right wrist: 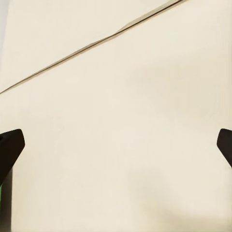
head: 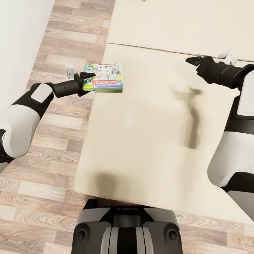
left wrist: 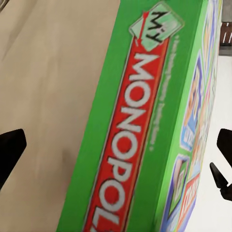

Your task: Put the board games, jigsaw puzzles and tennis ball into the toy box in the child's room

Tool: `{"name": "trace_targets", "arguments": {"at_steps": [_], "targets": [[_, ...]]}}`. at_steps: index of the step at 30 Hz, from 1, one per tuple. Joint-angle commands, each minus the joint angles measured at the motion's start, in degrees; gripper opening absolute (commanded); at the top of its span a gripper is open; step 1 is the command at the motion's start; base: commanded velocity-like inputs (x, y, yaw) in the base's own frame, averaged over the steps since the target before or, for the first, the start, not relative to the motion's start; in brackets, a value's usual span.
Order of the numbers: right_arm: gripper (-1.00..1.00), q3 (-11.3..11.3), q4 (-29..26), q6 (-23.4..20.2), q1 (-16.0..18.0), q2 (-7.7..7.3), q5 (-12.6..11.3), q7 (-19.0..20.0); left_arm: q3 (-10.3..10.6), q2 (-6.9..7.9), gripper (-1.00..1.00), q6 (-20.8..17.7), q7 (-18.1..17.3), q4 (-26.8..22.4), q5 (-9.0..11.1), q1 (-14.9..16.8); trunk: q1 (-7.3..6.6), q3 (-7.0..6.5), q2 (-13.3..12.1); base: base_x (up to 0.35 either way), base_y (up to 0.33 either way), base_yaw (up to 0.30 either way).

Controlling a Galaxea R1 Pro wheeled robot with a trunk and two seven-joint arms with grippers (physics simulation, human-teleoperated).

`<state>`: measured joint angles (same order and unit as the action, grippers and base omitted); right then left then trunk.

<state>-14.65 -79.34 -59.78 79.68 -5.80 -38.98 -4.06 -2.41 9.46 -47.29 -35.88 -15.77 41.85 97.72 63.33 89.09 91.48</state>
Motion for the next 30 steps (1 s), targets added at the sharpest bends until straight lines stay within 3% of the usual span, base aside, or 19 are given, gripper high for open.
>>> {"name": "trace_targets", "arguments": {"at_steps": [1, 11, 12, 30], "targets": [[1.00, 0.0, 0.0, -0.2, 0.0, 0.00, -0.5, -0.4, -0.1, -2.94, 1.00, -0.6, -0.1, 0.0, 0.3, 0.0, 0.01, 0.02, 0.0, 0.000, 0.000, -0.016], [1.00, 0.0, 0.0, -0.2, 0.0, 0.00, -0.5, -0.4, -0.1, -2.95, 1.00, -0.6, -0.1, 0.0, 0.3, 0.0, 0.01, 0.02, 0.0, 0.000, 0.000, -0.008], [1.00, 0.0, 0.0, -0.2, 0.0, 0.02, -0.5, -0.4, -0.1, -2.95, -1.00, -0.6, -0.1, 0.0, 0.3, 0.0, 0.01, 0.02, 0.0, 0.000, 0.000, -0.003], [1.00, 0.0, 0.0, -0.2, 0.0, 0.03, -0.6, -0.4, -0.1, -2.96, -1.00, -0.6, 0.1, 0.0, 0.3, -0.1, 0.01, 0.02, 0.0, 0.000, 0.000, -0.001]]}}
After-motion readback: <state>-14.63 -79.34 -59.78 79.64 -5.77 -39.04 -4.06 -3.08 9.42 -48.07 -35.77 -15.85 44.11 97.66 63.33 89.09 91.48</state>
